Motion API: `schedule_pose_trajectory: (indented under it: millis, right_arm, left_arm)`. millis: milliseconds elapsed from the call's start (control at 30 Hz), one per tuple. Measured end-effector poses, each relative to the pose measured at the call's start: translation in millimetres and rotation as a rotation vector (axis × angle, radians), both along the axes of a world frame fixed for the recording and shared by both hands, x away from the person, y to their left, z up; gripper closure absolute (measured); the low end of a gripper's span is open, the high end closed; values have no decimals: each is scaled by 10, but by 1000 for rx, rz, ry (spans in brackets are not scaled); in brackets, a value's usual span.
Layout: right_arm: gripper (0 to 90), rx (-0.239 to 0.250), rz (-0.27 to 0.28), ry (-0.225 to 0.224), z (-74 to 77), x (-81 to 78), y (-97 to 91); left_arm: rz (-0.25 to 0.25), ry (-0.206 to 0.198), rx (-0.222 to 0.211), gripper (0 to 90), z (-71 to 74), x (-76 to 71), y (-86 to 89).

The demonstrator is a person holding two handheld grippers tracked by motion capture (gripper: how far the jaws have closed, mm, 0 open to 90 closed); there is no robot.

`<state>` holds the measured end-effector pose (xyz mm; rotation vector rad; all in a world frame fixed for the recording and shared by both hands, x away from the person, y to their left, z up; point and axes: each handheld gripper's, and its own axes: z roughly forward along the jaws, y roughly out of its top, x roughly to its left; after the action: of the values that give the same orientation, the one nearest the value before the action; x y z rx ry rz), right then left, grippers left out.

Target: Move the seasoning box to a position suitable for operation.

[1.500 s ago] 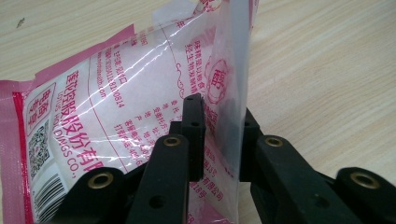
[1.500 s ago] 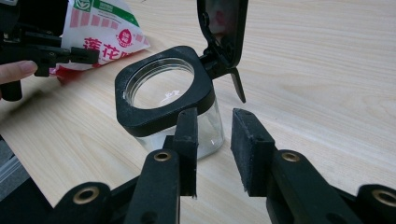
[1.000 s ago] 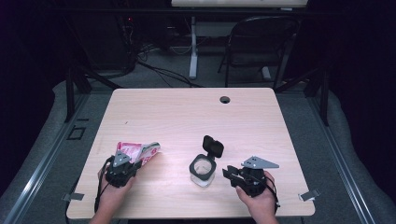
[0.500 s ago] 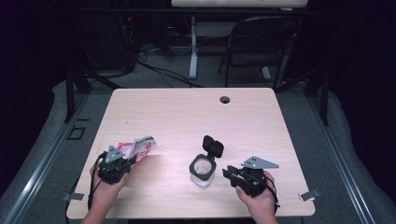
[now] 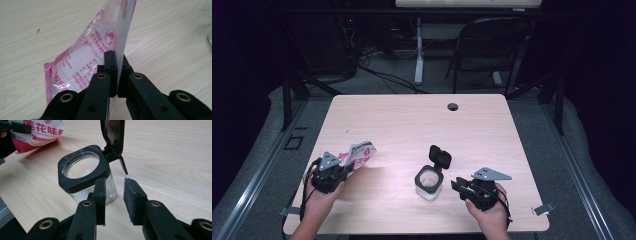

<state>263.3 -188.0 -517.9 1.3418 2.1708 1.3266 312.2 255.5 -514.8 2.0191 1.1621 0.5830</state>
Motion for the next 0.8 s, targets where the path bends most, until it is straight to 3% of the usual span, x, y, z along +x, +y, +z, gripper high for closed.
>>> schedule_pose_trajectory:
  millis: [500, 800]
  right_arm:
    - [720, 7, -6, 1, -4, 3, -11]
    - [719, 7, -7, -7, 7, -1, -20]
  left_arm:
    - [28, -39, 20, 900, 208, 51, 77]
    - [52, -80, 43, 900, 485, 99, 193]
